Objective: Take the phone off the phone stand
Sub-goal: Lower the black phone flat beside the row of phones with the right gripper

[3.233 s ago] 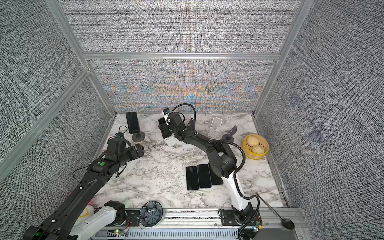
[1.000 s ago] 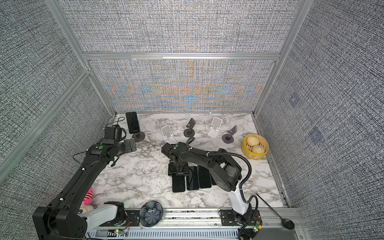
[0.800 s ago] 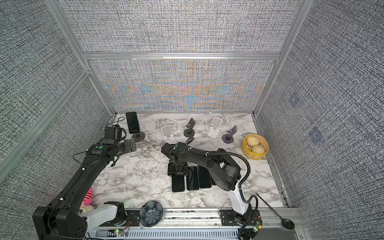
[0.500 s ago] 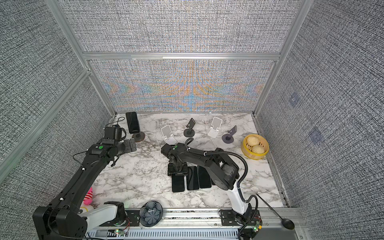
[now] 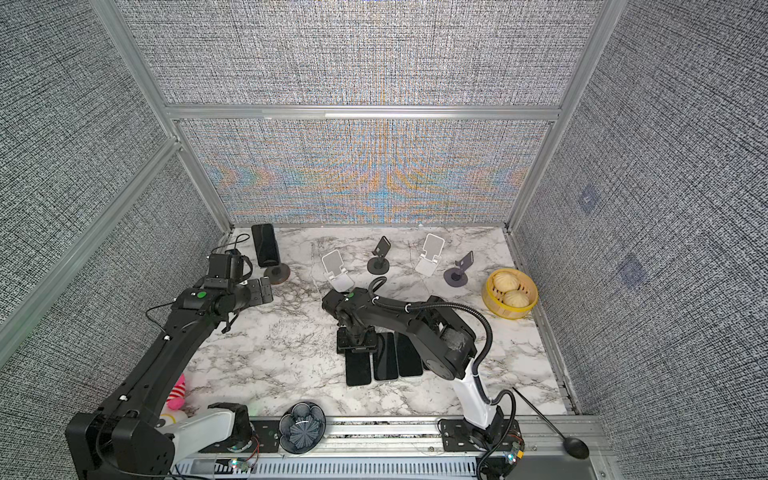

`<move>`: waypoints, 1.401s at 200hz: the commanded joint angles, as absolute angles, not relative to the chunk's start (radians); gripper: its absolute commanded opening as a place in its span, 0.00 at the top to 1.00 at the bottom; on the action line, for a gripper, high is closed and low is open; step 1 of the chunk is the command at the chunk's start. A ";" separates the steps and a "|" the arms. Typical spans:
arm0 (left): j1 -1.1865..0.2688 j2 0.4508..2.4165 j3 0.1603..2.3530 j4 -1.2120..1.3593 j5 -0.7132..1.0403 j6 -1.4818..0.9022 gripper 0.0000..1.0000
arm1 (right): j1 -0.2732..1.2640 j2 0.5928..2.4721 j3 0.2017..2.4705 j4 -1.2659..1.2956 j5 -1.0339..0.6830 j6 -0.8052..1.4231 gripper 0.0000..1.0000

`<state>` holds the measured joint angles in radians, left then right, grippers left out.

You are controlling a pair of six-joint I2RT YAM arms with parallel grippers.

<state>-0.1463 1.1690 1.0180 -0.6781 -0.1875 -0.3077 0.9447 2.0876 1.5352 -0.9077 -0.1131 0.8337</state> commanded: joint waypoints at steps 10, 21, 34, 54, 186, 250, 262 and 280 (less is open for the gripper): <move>-0.144 1.168 1.017 -0.667 -0.186 -0.306 0.01 | 0.945 2.098 1.522 -0.908 -0.109 0.833 0.29; -0.143 1.168 1.017 -0.666 -0.184 -0.306 0.01 | 0.946 2.097 1.521 -0.907 -0.108 0.833 0.27; -0.143 1.168 1.017 -0.667 -0.183 -0.304 0.01 | 0.946 2.096 1.519 -0.907 -0.109 0.835 0.26; -0.144 1.167 1.018 -0.667 -0.181 -0.304 0.01 | 0.946 2.096 1.516 -0.904 -0.107 0.839 0.24; -0.143 1.163 1.018 -0.666 -0.181 -0.304 0.01 | 0.953 2.070 1.541 -0.942 -0.080 0.830 0.19; -0.143 1.157 1.019 -0.666 -0.176 -0.305 0.01 | 0.992 2.000 1.653 -1.089 0.034 0.776 0.20; -0.144 1.158 1.019 -0.666 -0.176 -0.304 0.01 | 1.013 2.021 1.695 -1.080 0.023 0.763 0.24; -0.143 1.153 1.018 -0.666 -0.181 -0.305 0.01 | 1.053 2.078 1.767 -1.088 0.006 0.751 0.36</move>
